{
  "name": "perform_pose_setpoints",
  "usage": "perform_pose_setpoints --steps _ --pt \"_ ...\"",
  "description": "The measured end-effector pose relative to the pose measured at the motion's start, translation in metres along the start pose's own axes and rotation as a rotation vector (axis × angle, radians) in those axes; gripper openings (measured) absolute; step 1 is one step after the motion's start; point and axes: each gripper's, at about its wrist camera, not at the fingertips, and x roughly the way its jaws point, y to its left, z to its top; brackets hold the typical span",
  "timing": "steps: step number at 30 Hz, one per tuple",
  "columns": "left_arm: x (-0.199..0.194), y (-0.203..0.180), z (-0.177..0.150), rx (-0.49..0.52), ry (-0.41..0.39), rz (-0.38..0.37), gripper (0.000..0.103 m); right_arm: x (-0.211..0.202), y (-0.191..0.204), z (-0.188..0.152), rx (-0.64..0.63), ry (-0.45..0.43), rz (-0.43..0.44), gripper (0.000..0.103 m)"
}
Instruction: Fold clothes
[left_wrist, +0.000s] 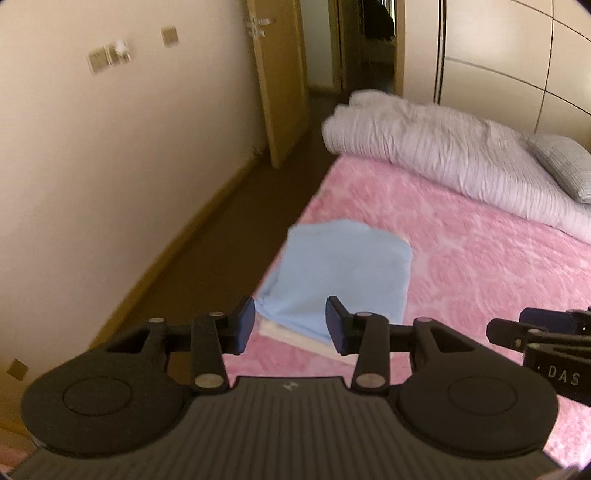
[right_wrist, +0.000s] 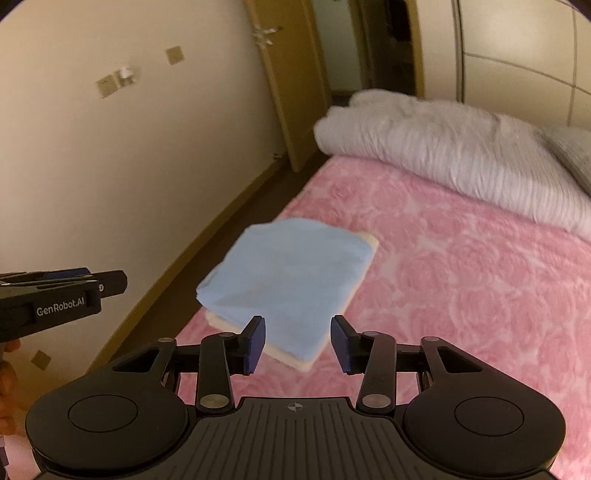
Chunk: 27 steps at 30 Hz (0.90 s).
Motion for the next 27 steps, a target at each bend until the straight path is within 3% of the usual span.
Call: perform_pose_setpoints --steps 8,14,27 --pt "-0.035 -0.022 -0.017 -0.129 0.054 0.008 0.037 -0.038 -0.025 -0.003 -0.045 -0.029 0.064 0.043" --pt "-0.064 -0.060 -0.034 -0.163 0.086 0.071 0.037 -0.065 -0.055 -0.012 -0.075 0.033 0.064 0.043" --pt "-0.108 -0.128 -0.073 -0.291 0.144 0.114 0.037 -0.103 -0.107 -0.039 -0.175 0.137 0.119 0.043"
